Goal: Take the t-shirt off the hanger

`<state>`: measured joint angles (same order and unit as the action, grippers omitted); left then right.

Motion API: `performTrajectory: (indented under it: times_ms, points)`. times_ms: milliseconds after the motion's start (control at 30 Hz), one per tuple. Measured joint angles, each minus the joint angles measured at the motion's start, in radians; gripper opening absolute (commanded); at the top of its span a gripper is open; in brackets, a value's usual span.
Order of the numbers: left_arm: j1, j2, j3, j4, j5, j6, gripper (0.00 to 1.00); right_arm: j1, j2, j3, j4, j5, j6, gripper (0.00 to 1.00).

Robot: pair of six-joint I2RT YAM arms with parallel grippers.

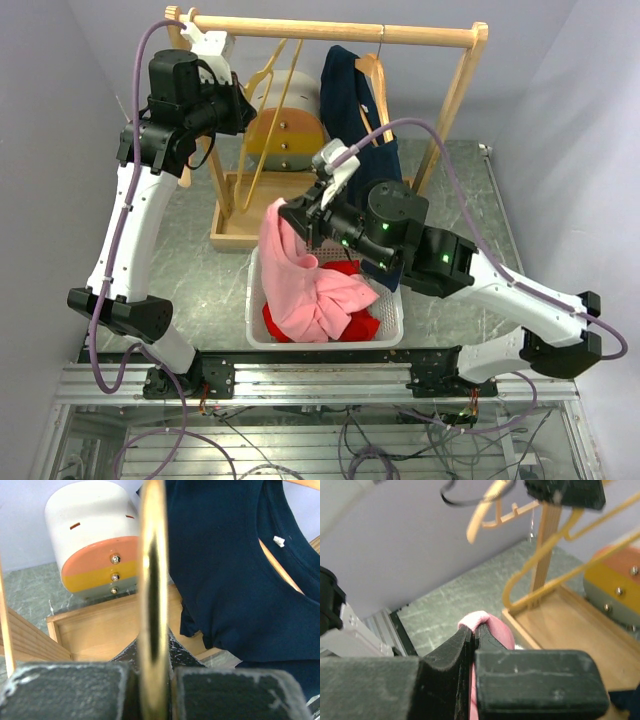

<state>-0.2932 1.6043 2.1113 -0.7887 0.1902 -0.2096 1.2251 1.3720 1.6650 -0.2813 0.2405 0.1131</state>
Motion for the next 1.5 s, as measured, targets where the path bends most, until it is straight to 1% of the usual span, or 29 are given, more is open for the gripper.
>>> performTrajectory:
  times_ms: [167,300,367,433,567,700,833,900,1033,1100,1200,1333,1500]
  points:
    - [0.0,0.0,0.0,-0.016,0.015,0.009,0.07,-0.002,-0.126,-0.178,-0.06,0.076,0.101,0.0]
    - [0.0,0.0,0.001,-0.028,0.021,0.019,0.07,-0.008,-0.209,-0.282,-0.168,0.128,0.218,0.0]
    - [0.0,0.001,0.006,-0.04,0.023,0.024,0.07,-0.013,-0.218,-0.324,-0.219,0.13,0.275,0.0]
    - [0.0,0.002,0.012,-0.052,0.024,0.027,0.07,-0.015,-0.205,-0.37,-0.255,0.119,0.323,0.0]
    - [0.0,0.004,0.025,-0.076,0.025,0.035,0.07,-0.016,-0.126,-0.488,-0.294,0.067,0.41,0.0]
    - [0.0,0.004,0.035,-0.096,0.025,0.046,0.07,-0.021,-0.037,-0.555,-0.313,0.035,0.462,0.09]
    - [0.0,0.004,0.039,-0.11,0.025,0.054,0.07,-0.034,0.039,-0.556,-0.327,0.026,0.497,0.14]
    - [0.0,0.004,0.039,-0.121,0.026,0.056,0.07,-0.036,0.069,-0.555,-0.343,0.019,0.505,0.2]
    - [0.0,0.004,0.039,-0.128,0.026,0.057,0.07,-0.037,0.093,-0.498,-0.433,0.021,0.499,0.35]
    - [0.0,0.003,0.039,-0.129,0.026,0.057,0.07,-0.038,0.094,-0.41,-0.477,0.038,0.481,0.47]
    - [0.0,0.002,0.039,-0.129,0.026,0.058,0.07,-0.038,0.093,-0.263,-0.52,0.073,0.445,0.5]
    - [0.0,0.002,0.045,-0.137,0.031,0.064,0.07,-0.038,0.094,-0.043,-0.56,0.14,0.375,0.5]
    - [0.0,0.003,0.075,-0.144,0.044,0.072,0.07,-0.055,0.116,0.121,-0.552,0.223,0.257,0.41]
